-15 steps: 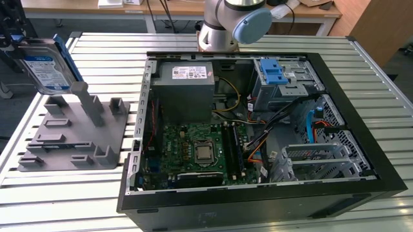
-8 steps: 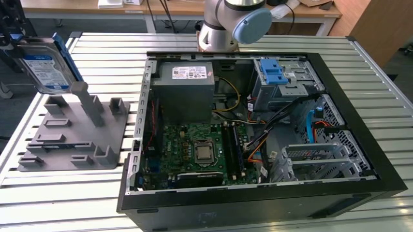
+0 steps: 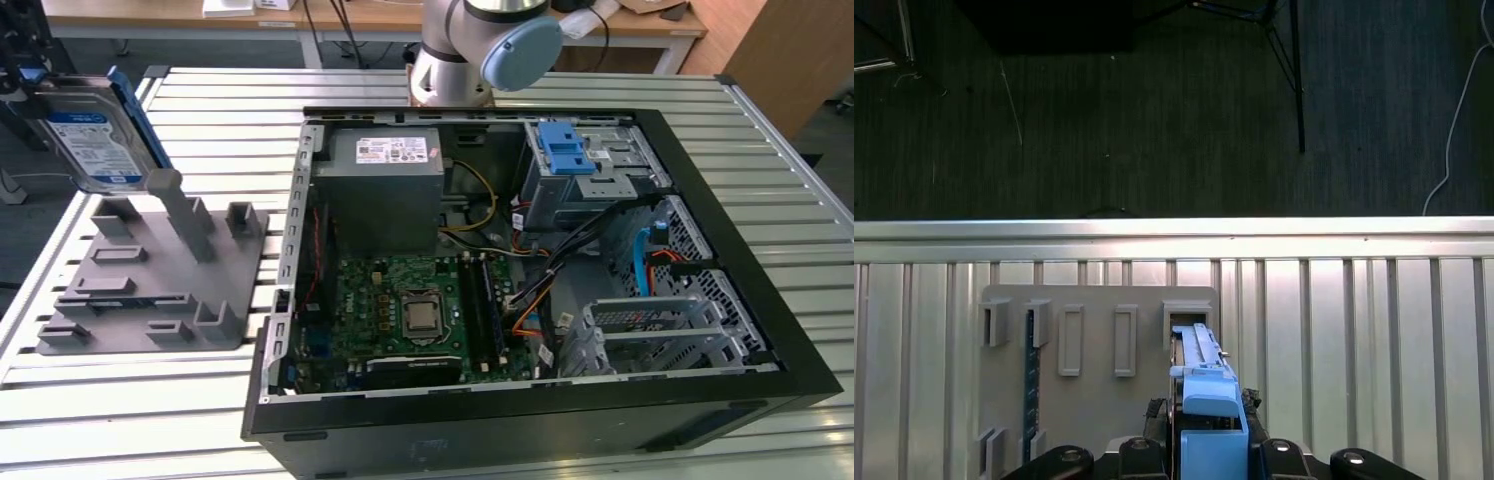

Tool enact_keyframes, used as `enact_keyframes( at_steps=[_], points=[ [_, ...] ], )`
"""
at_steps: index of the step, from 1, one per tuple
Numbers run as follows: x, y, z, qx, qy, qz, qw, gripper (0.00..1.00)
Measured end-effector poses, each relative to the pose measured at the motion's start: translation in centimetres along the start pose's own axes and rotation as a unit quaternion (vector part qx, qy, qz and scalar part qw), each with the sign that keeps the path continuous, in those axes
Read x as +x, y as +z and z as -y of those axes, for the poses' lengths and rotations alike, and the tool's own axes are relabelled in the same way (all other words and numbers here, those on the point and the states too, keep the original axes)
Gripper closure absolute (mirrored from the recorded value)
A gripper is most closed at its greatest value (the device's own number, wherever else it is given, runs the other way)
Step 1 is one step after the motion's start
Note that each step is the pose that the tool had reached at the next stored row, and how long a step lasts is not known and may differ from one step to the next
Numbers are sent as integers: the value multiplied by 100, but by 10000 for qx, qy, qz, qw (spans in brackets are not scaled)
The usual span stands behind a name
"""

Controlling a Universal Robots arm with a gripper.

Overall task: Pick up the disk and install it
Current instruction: 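Pick up the disk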

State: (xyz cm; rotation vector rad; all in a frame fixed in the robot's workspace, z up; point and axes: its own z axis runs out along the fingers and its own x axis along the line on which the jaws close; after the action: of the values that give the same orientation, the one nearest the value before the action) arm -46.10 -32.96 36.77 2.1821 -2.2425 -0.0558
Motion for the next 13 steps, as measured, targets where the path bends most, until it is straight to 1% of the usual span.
enact_keyframes(
  at_steps=[9,13],
  points=[
    [0,-30,-1,-1,0,0,10000,64],
    [-1,-57,-2,-1,0,-1,10000,64]
  ],
)
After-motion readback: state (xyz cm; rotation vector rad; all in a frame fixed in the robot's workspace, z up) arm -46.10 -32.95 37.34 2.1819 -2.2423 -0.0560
